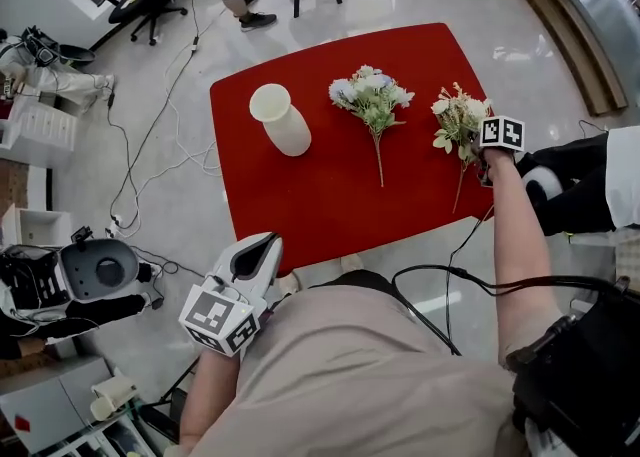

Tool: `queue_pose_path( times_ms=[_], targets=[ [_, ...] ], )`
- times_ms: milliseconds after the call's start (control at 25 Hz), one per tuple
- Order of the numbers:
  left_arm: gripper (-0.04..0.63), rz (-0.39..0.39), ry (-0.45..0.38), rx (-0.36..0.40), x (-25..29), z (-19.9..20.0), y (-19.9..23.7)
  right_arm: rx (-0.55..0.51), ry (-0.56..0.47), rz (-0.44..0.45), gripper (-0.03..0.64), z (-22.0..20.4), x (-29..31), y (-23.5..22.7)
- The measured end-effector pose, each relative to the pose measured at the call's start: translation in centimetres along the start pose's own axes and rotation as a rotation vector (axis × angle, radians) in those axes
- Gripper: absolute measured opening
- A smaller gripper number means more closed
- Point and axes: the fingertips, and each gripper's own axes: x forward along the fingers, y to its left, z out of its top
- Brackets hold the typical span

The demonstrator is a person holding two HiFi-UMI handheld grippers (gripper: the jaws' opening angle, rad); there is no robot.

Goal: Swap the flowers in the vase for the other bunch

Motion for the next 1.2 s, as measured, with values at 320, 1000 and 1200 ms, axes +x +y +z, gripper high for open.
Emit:
queue_pose_path(
  times_ms=[320,1000,1200],
  targets=[
    [0.009,-0.001,-0.003,-0.006,0.2,-0.5,0.7,-0.027,-0.055,-0.044,0.06,0.2,-0.2,-0.2],
    [0.009,-0.087,-0.031,0.006,-2.2,-0.5,1.8,-0.071,-0.377,-0.117,0.052,5.5,-10.4,3.8],
    [0.009,-0.109,-0.045,0.011,-3.6,-0.6,2.1,-0.122,-0.501,-0.104,0.052,8.4,-14.8,8.0]
  ],
)
